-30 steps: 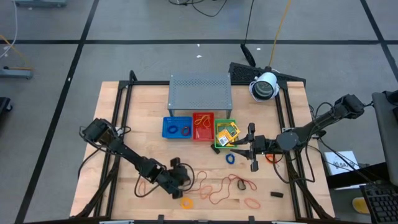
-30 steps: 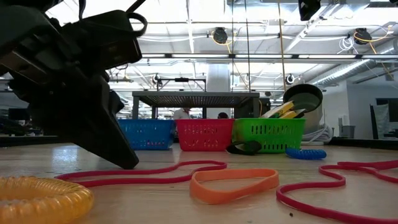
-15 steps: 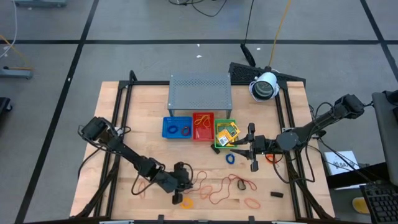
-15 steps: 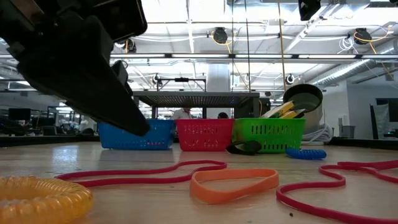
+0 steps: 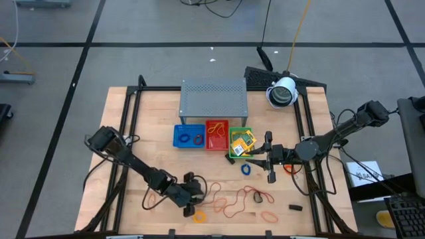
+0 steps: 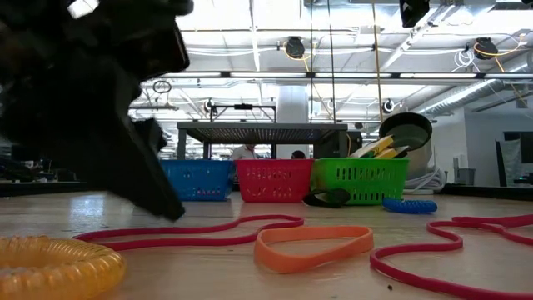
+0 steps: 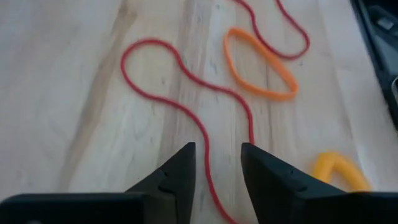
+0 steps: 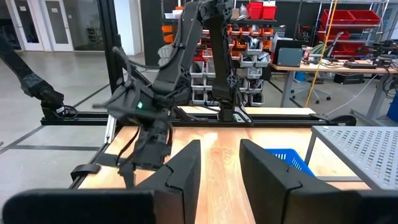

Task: Pick & Place Office Desk Supplies
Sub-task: Put the red rubber band into the red bin

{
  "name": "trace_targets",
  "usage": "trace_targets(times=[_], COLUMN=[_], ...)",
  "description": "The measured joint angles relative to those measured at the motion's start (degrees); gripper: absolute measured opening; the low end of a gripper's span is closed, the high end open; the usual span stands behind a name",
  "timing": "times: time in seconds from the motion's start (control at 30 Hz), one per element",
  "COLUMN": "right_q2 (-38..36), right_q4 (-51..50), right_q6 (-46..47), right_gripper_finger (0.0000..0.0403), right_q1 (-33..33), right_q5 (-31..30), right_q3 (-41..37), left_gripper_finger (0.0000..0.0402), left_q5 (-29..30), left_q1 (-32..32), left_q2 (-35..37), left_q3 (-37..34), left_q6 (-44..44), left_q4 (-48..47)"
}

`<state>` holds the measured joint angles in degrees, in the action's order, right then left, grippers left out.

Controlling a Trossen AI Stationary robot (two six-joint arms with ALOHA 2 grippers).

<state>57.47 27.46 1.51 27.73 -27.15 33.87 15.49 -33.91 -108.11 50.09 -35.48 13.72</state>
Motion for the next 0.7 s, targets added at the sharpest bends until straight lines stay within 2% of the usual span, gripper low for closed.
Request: trace_targets(times=[0.27,0.37,0.53,0.7], right_q2=[0.0,0.0,0.0,0.0], right_q4=[-0.08,-0.09,-0.07,-0.07], right_q6=[-0.01,-0.01,0.01,-0.01], right_gripper_finger=[0.01,0.01,0.01,0.01], right_q1=[0.0,0.02,0.01,0.01], right_q5=[0.01,0.0,-0.01,-0.01], right_q3=[0.0,0.0,0.0,0.0], left_gripper_finger=[0.0132,0.0101,0.0016,0.0004], left_q5=[2.02,2.1,1.87,1.17], left_q1=[-0.59,-0.51,-0.38,0.16], left_q2=[-3.77,-3.8,-3.85,-3.91], left_q3=[0.17,0.17,0.16,0.2], left_q6=[-4.24,-4.28,-3.45,-2.99], left_q4=[1.14,0.44,-1.22,-1.86])
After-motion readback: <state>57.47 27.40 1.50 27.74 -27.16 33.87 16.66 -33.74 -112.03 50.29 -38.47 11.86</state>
